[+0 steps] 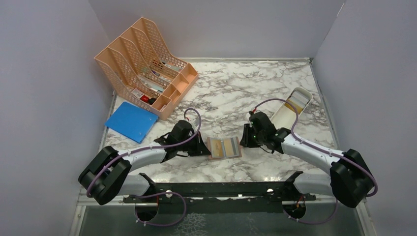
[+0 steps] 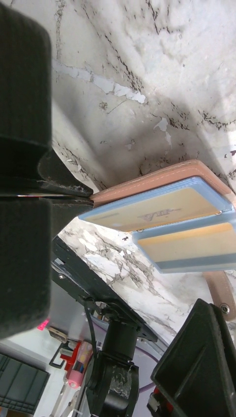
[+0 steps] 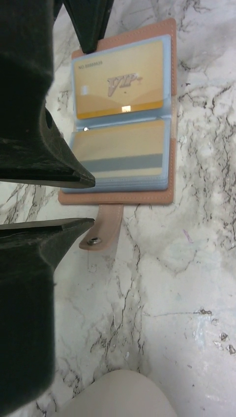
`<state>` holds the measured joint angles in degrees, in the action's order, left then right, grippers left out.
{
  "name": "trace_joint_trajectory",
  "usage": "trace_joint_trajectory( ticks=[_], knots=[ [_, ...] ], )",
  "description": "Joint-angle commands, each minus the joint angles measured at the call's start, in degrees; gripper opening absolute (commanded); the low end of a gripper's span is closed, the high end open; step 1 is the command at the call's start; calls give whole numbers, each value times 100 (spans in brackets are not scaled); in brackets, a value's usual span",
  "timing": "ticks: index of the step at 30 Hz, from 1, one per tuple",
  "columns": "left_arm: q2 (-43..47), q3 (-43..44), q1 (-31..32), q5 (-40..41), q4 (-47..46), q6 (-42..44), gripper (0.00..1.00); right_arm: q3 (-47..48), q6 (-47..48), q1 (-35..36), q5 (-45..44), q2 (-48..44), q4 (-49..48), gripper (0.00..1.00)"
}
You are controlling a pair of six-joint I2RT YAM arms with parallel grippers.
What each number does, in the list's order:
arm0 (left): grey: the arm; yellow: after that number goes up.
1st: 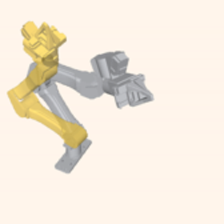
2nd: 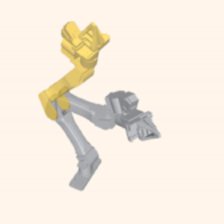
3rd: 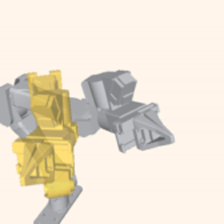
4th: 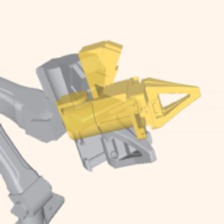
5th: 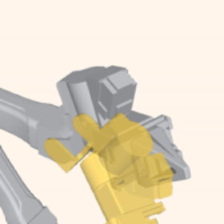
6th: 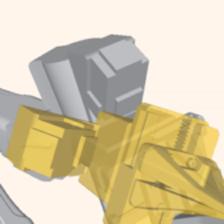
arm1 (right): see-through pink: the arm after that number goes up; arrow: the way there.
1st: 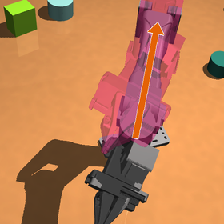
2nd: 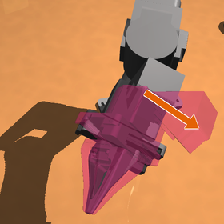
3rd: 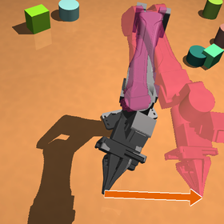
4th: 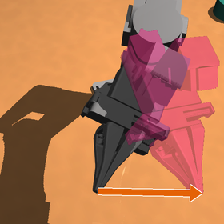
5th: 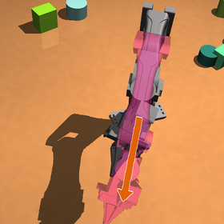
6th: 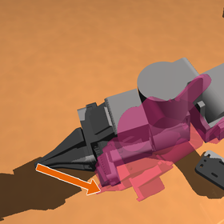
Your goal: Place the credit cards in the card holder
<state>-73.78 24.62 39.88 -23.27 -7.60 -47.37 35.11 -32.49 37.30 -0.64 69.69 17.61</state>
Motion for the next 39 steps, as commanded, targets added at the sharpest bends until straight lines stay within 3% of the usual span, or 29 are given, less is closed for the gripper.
trace_joint_trajectory(
  ticks=[1,14,27,30,33,39],
  knots=[
    [195,-47,20,151,123,94,0,15,147,-78,-301,169,-118,36],
    [247,-21,21,208,226,106,0,158,337,-126,-604,348,96,51],
    [381,-69,20,274,259,53,0,206,349,-209,-558,566,83,58],
    [398,-64,20,275,262,46,0,136,370,-208,-171,478,-181,49],
    [412,-46,20,265,229,27,0,39,319,-208,220,423,-417,28],
    [424,81,24,-104,-120,-33,19,-129,218,-206,629,431,-705,3]
  ],
)
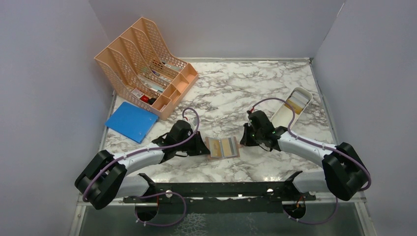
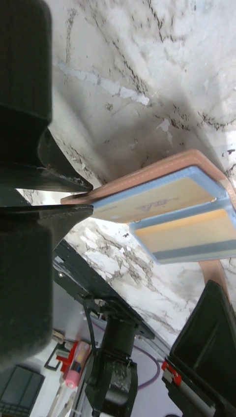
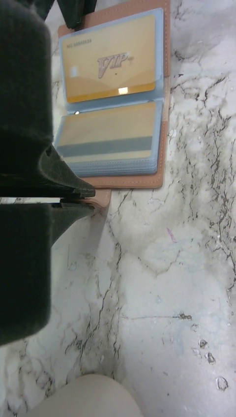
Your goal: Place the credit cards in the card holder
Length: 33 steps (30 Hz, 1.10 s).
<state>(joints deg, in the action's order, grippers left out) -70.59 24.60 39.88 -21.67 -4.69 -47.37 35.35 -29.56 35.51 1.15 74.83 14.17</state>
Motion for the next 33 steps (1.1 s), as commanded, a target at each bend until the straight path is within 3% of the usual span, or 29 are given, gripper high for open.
trace_joint_trajectory(
  ticks=[1,5,19,25,29,33],
  knots=[
    [73,87,21,-400,-599,-72,22,-159,-76,-26,500,-82,-382,1],
    [-257,178,33,-882,-1332,-270,28,-187,-52,-27,588,-135,-431,1],
    [-1759,1223,318,-1254,-1710,-60,43,-152,115,-28,621,-114,-445,1],
    [-1996,1379,311,-1116,-1711,46,47,-156,152,-26,674,-26,-493,1],
    [-2065,1498,296,-812,-1325,216,45,-137,167,-27,715,-4,-499,1],
    [-2122,1780,293,-247,-574,562,32,-101,172,-26,745,-16,-456,1]
  ],
)
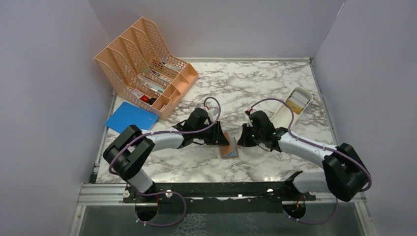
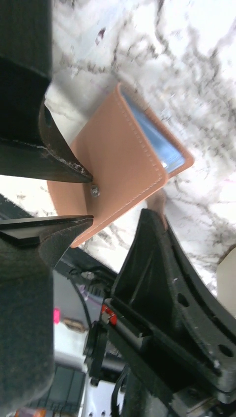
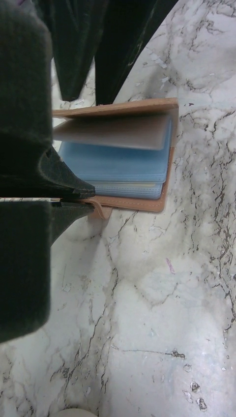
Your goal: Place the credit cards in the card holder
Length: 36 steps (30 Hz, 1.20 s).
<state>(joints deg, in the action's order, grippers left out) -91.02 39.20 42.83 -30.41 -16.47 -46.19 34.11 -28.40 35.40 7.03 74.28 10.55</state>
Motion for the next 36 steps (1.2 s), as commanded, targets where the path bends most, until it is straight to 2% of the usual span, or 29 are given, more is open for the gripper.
trace_joint_trajectory(
  ticks=[1,7,8,11,15,26,32,36],
  knots=[
    [-66,350,-3,769,749,490,28,42,60,-15,173,28,-79,1],
    [-163,430,-3,1087,1016,671,14,149,63,-20,320,-72,51,2],
    [-215,431,-9,1100,1022,685,14,166,82,-16,391,-79,60,4],
    [-384,426,1,1047,958,691,13,254,68,-15,498,-125,169,17],
    [-486,422,6,907,839,700,14,266,7,-15,469,-345,289,22],
    [-520,318,6,940,779,717,16,274,-131,-21,725,-494,237,20],
    [-501,278,4,948,782,732,16,140,-265,-18,944,-362,-58,7],
    [-449,276,5,965,850,743,16,103,-284,-15,959,-251,-152,5]
  ],
)
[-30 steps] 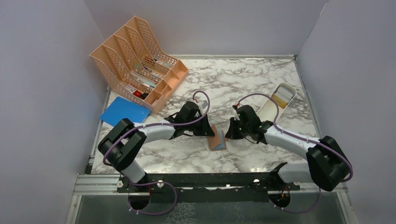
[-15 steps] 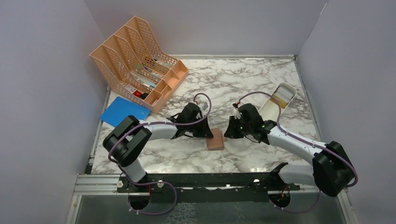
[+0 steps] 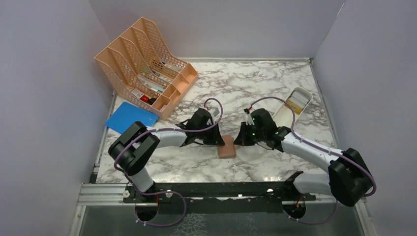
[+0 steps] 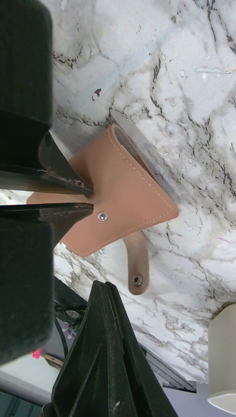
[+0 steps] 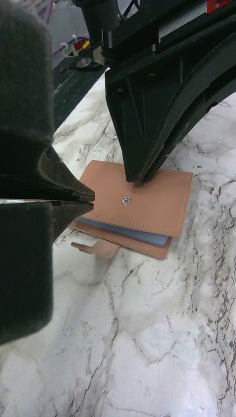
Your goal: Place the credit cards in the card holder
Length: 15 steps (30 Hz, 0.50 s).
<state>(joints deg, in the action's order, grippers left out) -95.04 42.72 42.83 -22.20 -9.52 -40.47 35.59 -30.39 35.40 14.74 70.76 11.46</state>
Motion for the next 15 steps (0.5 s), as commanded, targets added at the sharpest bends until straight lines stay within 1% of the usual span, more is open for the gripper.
trace_joint_trajectory(
  ticks=[1,6,7,9,10,12,15],
  knots=[
    [-23,-70,6,164,203,171,16,-58,-89,-15,187,111,-282,5],
    [110,67,6,360,590,209,19,12,-63,-15,221,217,-263,5],
    [121,91,2,372,640,222,19,48,-48,-15,170,188,-185,7],
    [154,132,6,396,716,239,19,105,-36,-15,-56,15,15,17],
    [156,153,6,412,747,241,19,123,-62,-15,-250,-92,130,20],
    [151,200,6,449,790,267,19,130,28,-15,-661,-254,339,24],
    [58,297,6,487,903,350,19,122,107,-17,-1066,-393,552,24]
  ],
)
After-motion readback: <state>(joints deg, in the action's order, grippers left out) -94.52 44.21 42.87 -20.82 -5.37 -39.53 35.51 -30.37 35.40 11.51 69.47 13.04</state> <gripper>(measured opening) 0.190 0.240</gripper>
